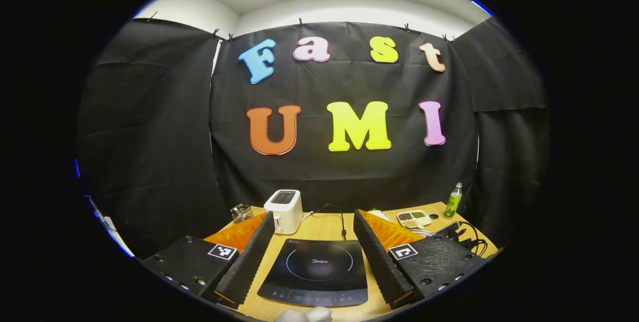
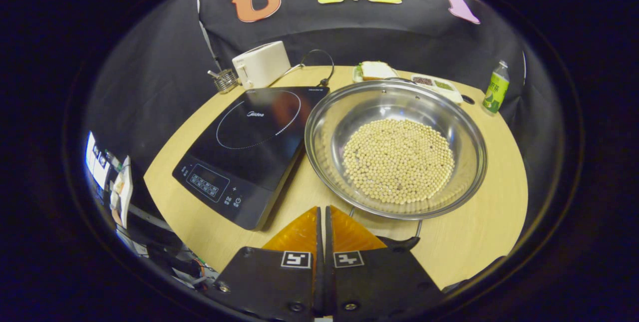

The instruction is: First push the handle of the pot to place it horizontally, then grasp the pot with both hands and set it on the induction cooktop.

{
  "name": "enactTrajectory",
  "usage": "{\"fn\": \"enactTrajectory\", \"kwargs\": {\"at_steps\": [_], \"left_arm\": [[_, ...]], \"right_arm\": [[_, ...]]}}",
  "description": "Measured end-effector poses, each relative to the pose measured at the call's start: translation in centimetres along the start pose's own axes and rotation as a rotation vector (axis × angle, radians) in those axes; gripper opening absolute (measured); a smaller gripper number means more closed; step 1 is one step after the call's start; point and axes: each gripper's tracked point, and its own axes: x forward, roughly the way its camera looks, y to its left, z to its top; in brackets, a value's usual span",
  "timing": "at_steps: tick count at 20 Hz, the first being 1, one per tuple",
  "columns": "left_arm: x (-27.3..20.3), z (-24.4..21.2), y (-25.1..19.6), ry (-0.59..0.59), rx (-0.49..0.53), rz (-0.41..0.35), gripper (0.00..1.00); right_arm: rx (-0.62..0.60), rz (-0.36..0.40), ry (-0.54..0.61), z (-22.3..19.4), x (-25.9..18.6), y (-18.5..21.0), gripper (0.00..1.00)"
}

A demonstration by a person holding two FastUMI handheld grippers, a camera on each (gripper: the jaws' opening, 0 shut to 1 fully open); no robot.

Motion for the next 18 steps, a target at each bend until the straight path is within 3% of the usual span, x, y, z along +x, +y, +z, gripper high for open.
{"fn": "enactTrajectory", "kwargs": {"at_steps": [2, 3, 4, 6, 7, 8, 9, 11, 12, 13, 18], "left_arm": [[-0.1, -0.1, -0.1, -0.003, 0.004, -0.001, 0.95], [-0.2, -0.2, -0.3, -0.001, 0.002, -0.003, 0.85], [-0.2, -0.4, -0.4, 0.002, 0.001, -0.005, 0.95], [-0.3, -0.7, -0.7, 0.01, 0.0, -0.011, 0.95], [-0.3, -0.8, -0.9, 0.013, -0.001, -0.014, 0.95], [-0.3, -0.8, -1.0, 0.013, -0.001, -0.015, 0.85], [-0.4, -0.7, -1.1, 0.011, -0.001, -0.014, 0.95], [-0.4, -0.5, -1.3, 0.006, 0.001, -0.016, 0.95], [-0.4, -0.7, -1.5, 0.009, 0.0, -0.019, 0.84], [-0.3, -0.8, -1.7, 0.01, -0.001, -0.023, 0.95], [-0.2, -0.9, -2.9, 0.014, -0.008, -0.042, 0.95]], "right_arm": [[0.005, 0.004, 0.003, -0.2, 0.0, 0.0, 0.04], [0.008, 0.005, 0.006, -0.3, 0.0, -0.1, 0.04], [0.013, 0.005, 0.008, -0.4, 0.0, -0.3, 0.04], [0.018, 0.004, 0.016, -0.9, -0.1, -0.6, 0.0], [0.019, 0.001, 0.021, -1.2, -0.2, -0.8, 0.04], [0.024, -0.001, 0.025, -1.5, -0.3, -1.1, 0.04], [0.034, -0.006, 0.023, -1.6, -0.4, -1.5, 0.03], [0.046, -0.014, 0.023, -1.8, -0.7, -2.3, 0.04], [0.048, -0.02, 0.023, -1.9, -0.7, -2.6, 0.04], [0.049, -0.026, 0.024, -1.9, -0.9, -3.1, 0.04], [0.061, -0.054, 0.021, -2.3, -1.5, -5.1, 0.0]]}}
